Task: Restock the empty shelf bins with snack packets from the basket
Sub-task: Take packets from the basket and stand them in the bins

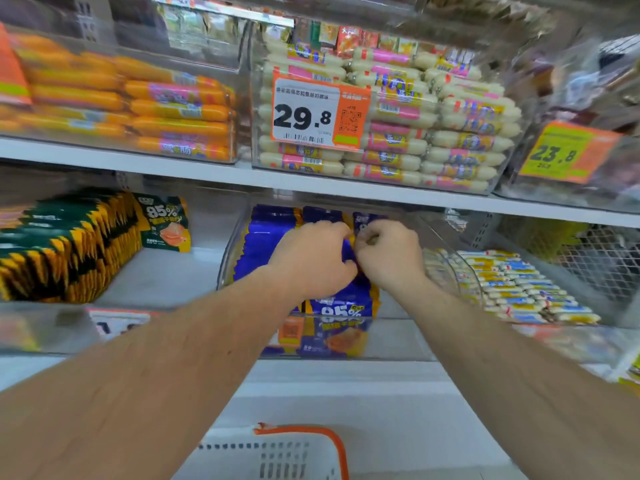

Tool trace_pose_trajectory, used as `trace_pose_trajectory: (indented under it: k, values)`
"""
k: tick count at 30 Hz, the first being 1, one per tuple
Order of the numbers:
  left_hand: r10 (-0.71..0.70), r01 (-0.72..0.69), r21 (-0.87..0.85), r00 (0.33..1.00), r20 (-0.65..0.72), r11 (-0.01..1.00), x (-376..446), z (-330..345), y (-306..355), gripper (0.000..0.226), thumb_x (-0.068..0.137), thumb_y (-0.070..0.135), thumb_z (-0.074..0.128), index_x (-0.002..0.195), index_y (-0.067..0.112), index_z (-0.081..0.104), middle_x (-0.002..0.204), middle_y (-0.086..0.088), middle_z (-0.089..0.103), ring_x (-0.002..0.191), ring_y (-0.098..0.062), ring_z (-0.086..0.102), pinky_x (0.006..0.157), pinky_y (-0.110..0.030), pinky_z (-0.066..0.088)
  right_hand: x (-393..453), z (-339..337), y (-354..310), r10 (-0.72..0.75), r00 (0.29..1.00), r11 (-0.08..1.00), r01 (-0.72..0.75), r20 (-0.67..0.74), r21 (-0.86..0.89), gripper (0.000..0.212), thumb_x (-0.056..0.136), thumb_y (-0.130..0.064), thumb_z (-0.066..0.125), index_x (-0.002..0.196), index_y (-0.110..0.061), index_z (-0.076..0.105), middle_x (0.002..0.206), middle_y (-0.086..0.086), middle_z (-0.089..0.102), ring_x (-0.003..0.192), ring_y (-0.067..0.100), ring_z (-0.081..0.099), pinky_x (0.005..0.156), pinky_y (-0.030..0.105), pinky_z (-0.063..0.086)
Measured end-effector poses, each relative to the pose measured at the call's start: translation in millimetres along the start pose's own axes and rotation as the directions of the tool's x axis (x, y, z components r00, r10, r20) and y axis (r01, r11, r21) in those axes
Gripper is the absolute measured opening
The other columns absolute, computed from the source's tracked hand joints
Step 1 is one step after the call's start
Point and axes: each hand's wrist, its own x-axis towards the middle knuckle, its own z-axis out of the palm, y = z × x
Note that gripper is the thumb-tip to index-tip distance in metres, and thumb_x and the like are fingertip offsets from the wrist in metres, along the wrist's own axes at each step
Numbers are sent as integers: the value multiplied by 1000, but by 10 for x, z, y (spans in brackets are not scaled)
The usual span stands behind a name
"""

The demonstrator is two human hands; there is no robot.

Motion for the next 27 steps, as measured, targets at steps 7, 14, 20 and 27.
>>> trace_pose_trajectory:
  k: [7,14,20,27]
  values:
    - [-69,49,-202,993,-92,978,-984,-128,-165,34,76,25,62,109,29,54,89,8,68,85,-20,60,74,-37,51,-945,200,-477,-134,972,956,178,-194,232,9,78,-18,59,75,-16,67,74,1,68,72,21,59,66,34,46]
    - [-276,318,-170,933,230,933,-2077,624,-877,31,82,28,65,111,29,53,97,12,63,72,-11,55,68,-27,41,-2072,1313,-192,-112,937,973,36,330,227,9,80,-14,60,73,-14,65,70,2,63,71,25,59,62,34,46]
    - [-405,509,-122,788,463,852,-2527,1229,-1337,28,89,23,58,117,26,55,101,10,62,87,-15,60,84,-34,52,-2694,2141,539,109,566,992,-13,817,-124,31,90,-10,52,63,-20,41,61,2,42,56,17,43,50,29,31]
    - [-454,613,-126,693,559,780,-2667,1607,-1627,29,92,27,56,121,22,59,112,4,64,102,-16,60,91,-37,52,-3085,2894,1161,296,324,915,173,898,-364,59,89,-16,63,143,-16,40,127,12,53,107,30,58,85,42,54]
